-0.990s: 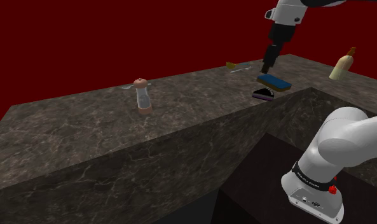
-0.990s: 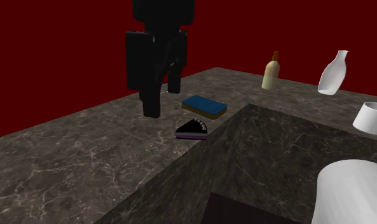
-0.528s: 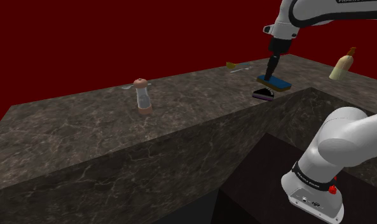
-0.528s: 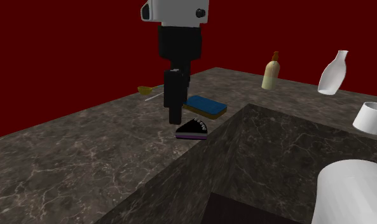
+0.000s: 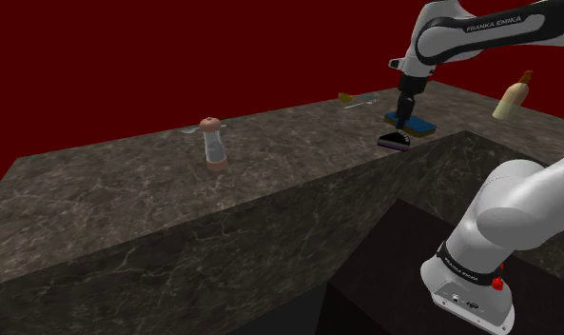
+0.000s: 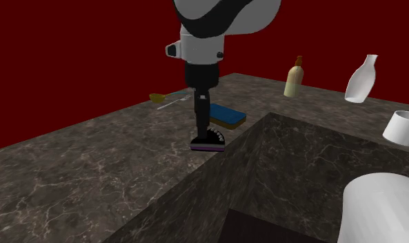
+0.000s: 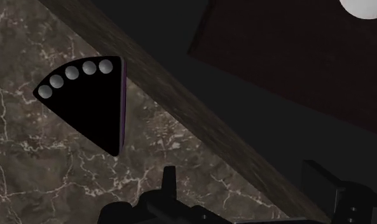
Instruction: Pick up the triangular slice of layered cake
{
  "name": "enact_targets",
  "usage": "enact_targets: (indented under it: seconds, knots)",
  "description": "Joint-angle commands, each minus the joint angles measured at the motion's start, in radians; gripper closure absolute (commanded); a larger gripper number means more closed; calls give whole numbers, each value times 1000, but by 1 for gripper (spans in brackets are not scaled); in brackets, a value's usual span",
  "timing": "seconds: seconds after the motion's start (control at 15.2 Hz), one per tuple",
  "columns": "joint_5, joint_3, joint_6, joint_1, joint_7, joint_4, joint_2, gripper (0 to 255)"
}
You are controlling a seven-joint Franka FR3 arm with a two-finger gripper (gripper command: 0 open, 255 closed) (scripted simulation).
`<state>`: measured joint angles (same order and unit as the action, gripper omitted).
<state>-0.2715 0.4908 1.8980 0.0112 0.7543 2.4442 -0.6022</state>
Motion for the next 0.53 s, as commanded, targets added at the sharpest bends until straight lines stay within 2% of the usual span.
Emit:
enact_targets:
  seconds: [0.0, 0.26, 0.46]
  knots:
    - [-13, 47, 48, 11, 70, -6, 50, 0]
    - [-6, 156, 148, 49, 223, -49, 191, 0]
    - [36, 240, 222, 88, 353, -97, 316, 0]
